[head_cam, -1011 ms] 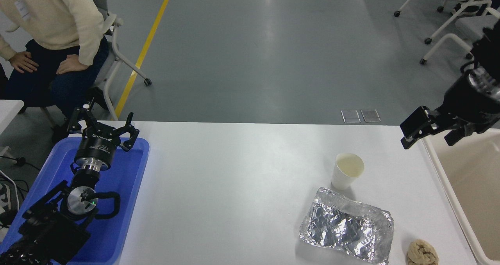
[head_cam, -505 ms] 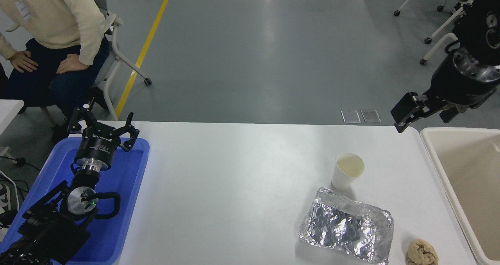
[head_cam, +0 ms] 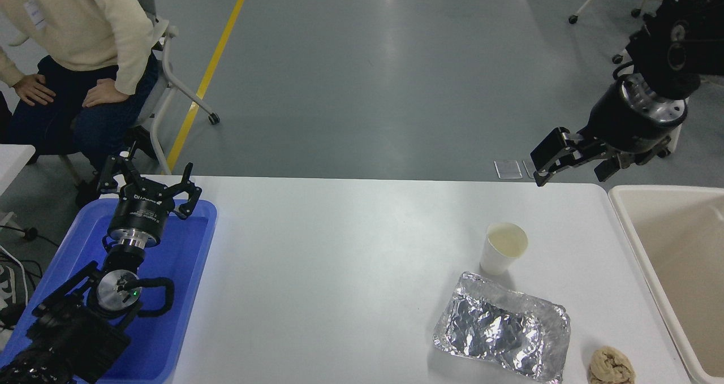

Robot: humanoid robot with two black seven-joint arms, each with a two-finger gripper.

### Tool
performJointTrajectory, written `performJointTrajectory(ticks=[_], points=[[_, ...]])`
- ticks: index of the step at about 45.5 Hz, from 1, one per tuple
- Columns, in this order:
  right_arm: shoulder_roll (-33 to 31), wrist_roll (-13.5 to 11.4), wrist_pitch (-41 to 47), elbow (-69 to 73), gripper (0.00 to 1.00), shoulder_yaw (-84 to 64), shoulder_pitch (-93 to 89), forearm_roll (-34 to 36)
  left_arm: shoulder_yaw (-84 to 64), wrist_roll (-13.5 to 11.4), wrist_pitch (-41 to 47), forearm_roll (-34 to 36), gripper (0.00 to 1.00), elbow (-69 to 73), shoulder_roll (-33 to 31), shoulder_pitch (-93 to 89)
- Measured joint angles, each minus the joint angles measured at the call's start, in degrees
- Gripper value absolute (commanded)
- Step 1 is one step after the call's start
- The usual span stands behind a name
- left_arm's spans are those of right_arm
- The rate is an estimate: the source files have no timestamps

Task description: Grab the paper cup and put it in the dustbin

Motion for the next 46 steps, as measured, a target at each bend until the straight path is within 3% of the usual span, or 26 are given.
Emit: performJointTrajectory(ticks=[39, 46], points=[[6.9, -0.87, -16.03, -14.92, 1.0, 2.74, -26.53, -2.27, 0.0, 0.09, -0.17, 0.07, 1.0, 0.02, 0.0, 0.01], [8.95, -0.87, -17.47, -18.98, 0.96, 2.82, -30.79, -2.02, 0.0, 0.09, -0.19, 0.08, 1.0, 0.0, 0.0, 0.0]])
